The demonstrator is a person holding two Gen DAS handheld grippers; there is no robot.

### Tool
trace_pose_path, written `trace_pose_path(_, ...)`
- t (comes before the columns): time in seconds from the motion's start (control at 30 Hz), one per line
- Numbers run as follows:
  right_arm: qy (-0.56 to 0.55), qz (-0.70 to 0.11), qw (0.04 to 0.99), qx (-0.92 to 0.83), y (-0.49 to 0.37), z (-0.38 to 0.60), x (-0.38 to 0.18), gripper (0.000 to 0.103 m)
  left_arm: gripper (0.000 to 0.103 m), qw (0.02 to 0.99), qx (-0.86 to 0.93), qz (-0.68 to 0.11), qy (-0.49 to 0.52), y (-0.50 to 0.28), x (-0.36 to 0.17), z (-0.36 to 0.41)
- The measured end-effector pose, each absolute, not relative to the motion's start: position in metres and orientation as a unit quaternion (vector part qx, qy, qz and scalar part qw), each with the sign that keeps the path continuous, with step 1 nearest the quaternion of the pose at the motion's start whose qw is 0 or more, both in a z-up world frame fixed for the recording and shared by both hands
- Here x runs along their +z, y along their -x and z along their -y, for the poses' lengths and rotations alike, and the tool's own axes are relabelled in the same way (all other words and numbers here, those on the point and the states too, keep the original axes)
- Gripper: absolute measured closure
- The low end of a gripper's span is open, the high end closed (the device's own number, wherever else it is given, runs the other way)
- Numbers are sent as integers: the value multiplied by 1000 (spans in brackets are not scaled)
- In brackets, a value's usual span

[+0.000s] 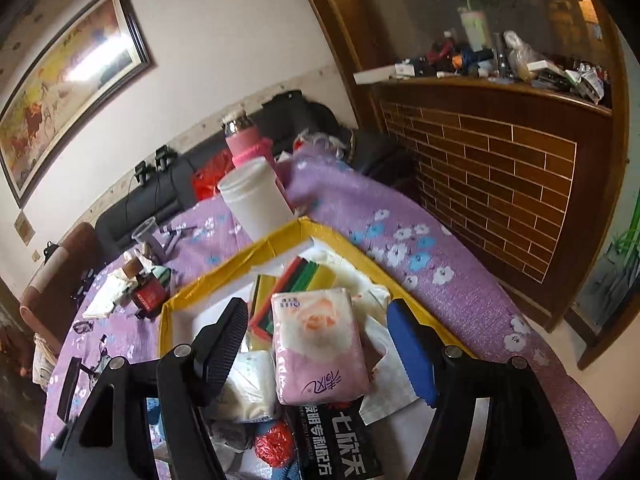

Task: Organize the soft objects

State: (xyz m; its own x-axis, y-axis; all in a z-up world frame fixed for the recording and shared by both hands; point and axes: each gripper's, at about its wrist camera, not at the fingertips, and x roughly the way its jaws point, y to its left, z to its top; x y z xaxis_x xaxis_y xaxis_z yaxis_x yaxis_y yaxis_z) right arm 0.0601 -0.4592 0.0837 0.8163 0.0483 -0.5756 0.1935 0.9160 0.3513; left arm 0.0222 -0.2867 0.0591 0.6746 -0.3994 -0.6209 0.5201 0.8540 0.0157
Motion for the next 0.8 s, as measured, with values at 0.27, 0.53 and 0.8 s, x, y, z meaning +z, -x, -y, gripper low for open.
trace_pose_path(0.27,-194,-284,937,-65,0,461,90,14,8,905,-249,-334,-84,23,57,250)
trace_pose_path(0.53,-137,-272,944,-124,87,430,66,10,0,923,-215,-311,-73,62,44,214)
trace_pose_path(0.8,-105,-251,949,-161,106,411,61,8,0,926,-238,-268,-118,86,48,218)
